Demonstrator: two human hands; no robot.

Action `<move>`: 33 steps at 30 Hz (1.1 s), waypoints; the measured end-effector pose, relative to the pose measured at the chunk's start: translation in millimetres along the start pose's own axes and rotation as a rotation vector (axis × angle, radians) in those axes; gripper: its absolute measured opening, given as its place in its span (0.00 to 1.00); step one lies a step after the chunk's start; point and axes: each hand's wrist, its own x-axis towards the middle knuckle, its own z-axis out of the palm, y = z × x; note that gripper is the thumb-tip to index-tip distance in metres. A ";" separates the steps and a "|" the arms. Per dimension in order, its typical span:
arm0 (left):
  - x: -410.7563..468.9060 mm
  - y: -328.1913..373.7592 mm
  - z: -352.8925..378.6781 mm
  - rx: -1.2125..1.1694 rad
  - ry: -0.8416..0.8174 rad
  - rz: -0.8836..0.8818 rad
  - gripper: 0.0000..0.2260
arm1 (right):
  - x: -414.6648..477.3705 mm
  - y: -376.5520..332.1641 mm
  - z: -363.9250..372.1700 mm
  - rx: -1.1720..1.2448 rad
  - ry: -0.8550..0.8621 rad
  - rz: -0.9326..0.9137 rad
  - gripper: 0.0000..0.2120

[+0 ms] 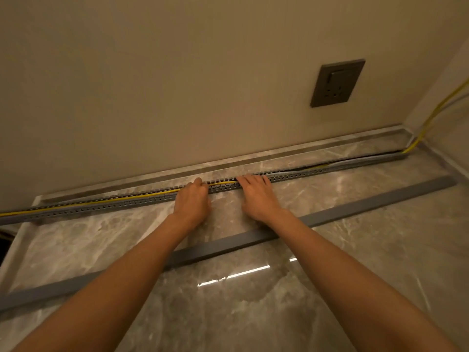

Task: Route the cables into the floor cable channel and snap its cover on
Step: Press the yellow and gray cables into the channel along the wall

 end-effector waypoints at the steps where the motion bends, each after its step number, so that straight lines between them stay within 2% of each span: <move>1: 2.4 0.2 -1.0 0.015 -0.020 0.000 0.11 | -1.0 -0.4 -0.4 0.008 -0.018 0.003 0.31; 5: 13.3 5.4 -11.5 0.059 -0.091 0.003 0.11 | -6.9 8.2 -7.5 0.043 -0.049 -0.017 0.31; 8: 17.7 21.5 -17.8 0.037 -0.067 0.041 0.11 | -17.2 28.2 -12.5 0.009 0.029 0.005 0.28; 12: 22.2 67.0 -18.9 -0.063 -0.099 0.181 0.13 | -33.1 63.6 -24.5 -0.033 0.040 0.114 0.29; 18: 42.6 147.1 -11.8 0.005 -0.090 0.392 0.14 | -39.2 141.8 -51.2 -0.097 0.056 0.201 0.28; 26: 82.0 261.7 -1.5 0.040 -0.111 0.365 0.14 | -47.8 240.8 -79.2 -0.026 0.088 0.050 0.22; 33: 105.7 322.6 -2.6 0.124 -0.072 0.282 0.11 | -56.3 322.5 -110.6 -0.019 0.133 0.191 0.21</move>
